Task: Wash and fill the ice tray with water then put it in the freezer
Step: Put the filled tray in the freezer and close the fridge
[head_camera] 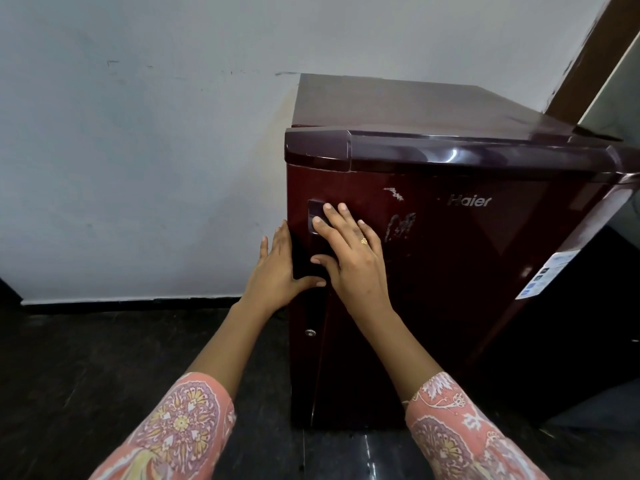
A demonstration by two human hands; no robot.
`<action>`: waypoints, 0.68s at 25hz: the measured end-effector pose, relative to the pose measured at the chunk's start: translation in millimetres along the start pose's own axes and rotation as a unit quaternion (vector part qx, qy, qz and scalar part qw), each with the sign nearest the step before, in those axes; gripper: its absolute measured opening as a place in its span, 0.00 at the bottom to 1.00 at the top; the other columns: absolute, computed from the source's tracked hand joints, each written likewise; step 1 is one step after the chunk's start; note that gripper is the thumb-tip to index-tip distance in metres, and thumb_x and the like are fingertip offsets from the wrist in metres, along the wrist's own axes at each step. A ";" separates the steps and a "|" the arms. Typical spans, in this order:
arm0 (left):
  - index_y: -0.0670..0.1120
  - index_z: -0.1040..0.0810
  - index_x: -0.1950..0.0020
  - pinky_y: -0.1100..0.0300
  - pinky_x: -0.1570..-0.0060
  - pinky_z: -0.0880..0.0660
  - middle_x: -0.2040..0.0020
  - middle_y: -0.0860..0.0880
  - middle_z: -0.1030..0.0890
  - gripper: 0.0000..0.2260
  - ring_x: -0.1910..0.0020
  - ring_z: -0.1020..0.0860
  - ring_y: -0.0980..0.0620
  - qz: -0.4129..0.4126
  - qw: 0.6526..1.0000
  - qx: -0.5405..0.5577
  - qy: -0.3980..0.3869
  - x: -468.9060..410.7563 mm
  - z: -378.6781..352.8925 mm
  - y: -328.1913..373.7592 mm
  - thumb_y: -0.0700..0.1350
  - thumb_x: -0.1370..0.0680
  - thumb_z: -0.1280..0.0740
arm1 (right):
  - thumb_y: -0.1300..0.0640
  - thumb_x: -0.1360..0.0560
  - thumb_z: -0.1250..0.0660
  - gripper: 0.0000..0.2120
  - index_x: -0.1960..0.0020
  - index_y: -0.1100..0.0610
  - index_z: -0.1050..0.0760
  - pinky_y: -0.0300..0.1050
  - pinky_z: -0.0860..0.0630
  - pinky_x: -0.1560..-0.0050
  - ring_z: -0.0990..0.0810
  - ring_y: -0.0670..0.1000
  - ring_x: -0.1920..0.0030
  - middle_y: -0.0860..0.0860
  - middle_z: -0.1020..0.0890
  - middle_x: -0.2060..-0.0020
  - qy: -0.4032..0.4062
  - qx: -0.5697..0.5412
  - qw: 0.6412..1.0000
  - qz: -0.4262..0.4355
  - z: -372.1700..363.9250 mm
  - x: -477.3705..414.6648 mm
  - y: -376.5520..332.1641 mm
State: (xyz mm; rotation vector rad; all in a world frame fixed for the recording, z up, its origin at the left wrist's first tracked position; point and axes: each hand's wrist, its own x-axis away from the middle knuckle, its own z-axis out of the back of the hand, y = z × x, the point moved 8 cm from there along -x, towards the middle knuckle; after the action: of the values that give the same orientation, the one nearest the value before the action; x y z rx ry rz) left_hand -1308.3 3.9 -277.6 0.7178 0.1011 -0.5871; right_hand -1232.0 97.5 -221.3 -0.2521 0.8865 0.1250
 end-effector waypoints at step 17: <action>0.40 0.61 0.24 0.57 0.29 0.65 0.22 0.42 0.57 0.36 0.24 0.60 0.47 0.047 0.993 -0.102 0.035 50.4 -15.9 13.9 0.57 0.20 0.45 | 0.48 0.21 0.50 0.26 0.24 0.49 0.49 0.49 0.49 0.27 0.49 0.49 0.25 0.50 0.43 0.25 -0.132 0.054 0.983 -0.119 -2.1 62.6 9.4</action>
State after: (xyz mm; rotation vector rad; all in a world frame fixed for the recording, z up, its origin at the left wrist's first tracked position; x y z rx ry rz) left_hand -1257.0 -1.2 -295.7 0.5413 0.1887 -0.4546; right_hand -1196.3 106.2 -272.9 -0.2319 0.5921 -0.1114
